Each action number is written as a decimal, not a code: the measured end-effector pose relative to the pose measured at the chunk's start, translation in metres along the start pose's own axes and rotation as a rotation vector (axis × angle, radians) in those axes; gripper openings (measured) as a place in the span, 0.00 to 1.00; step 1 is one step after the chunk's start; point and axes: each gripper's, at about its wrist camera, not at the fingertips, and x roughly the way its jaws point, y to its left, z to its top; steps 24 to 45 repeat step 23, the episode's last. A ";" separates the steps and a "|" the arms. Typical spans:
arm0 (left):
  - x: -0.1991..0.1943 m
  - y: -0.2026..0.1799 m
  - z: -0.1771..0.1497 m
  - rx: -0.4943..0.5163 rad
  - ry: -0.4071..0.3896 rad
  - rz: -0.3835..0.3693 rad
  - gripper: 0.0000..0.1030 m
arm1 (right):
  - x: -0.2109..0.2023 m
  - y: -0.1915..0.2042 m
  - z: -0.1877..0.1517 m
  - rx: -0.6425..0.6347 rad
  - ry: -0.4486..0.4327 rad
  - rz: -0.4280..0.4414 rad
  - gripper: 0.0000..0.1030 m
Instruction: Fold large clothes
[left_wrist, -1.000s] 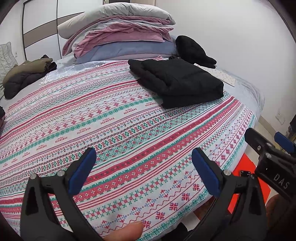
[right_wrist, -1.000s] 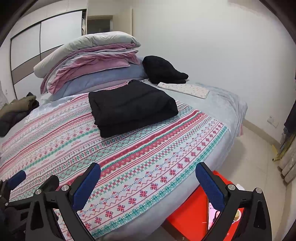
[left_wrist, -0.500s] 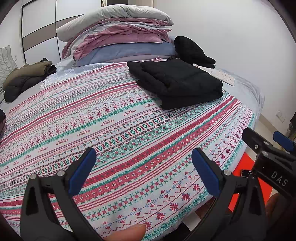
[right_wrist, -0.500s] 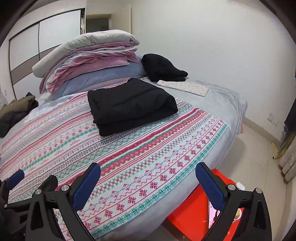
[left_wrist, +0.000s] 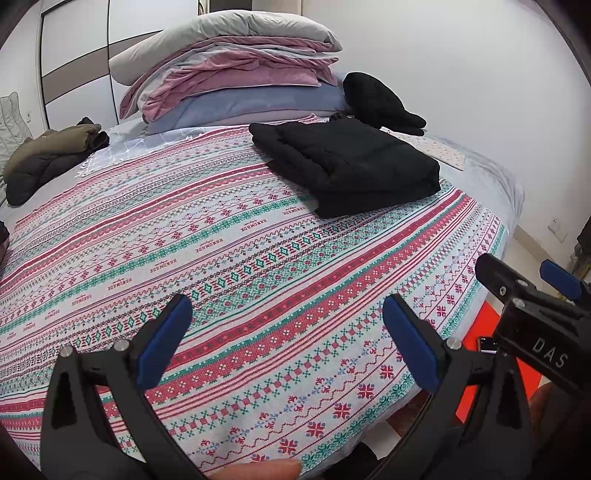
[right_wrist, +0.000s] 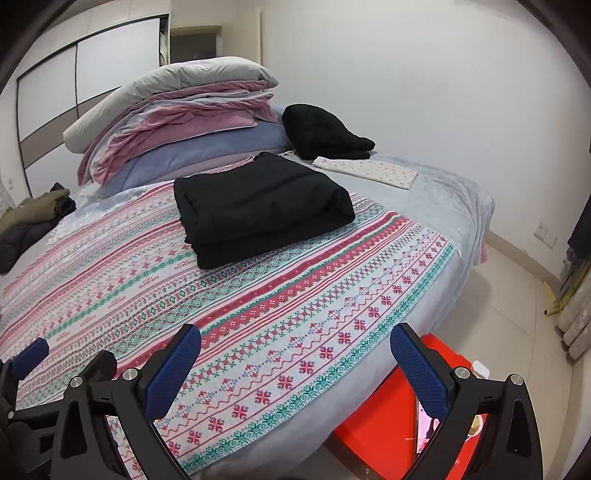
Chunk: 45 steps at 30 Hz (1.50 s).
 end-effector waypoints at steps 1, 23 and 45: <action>0.000 0.000 0.000 -0.001 0.000 0.001 0.99 | 0.000 0.000 0.000 0.000 0.000 0.001 1.00; 0.000 -0.003 0.000 0.012 -0.004 0.001 0.99 | 0.001 -0.001 0.001 -0.009 0.002 -0.004 1.00; 0.000 -0.003 0.000 0.012 -0.004 0.001 0.99 | 0.001 -0.001 0.001 -0.009 0.002 -0.004 1.00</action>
